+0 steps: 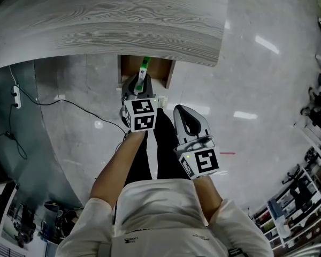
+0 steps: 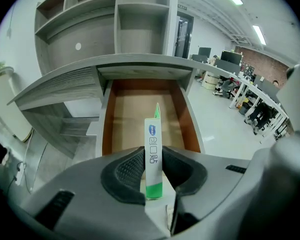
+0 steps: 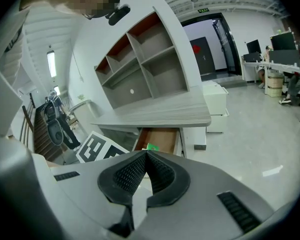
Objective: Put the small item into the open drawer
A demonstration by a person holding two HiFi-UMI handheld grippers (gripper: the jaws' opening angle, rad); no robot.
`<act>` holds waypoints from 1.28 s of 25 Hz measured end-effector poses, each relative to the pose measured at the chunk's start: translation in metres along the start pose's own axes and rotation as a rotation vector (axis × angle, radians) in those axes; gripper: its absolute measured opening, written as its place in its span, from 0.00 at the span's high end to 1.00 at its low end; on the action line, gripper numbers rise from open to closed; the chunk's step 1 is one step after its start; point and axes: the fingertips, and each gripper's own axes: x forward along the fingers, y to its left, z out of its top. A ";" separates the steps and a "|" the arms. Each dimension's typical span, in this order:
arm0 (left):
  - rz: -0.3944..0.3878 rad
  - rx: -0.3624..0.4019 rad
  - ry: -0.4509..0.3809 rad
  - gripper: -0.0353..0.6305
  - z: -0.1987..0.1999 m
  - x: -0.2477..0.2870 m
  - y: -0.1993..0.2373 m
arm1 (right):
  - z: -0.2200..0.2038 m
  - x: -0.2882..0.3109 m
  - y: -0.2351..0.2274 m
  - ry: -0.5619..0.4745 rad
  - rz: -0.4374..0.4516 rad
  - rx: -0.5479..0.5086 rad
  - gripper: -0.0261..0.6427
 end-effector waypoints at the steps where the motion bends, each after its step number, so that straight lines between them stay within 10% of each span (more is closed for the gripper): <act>1: -0.001 -0.001 0.000 0.79 0.001 0.000 0.000 | 0.000 0.000 0.000 0.002 0.000 0.003 0.92; 32: -0.040 -0.004 -0.063 0.78 0.035 -0.048 -0.008 | 0.021 -0.025 0.030 -0.028 -0.005 -0.029 0.92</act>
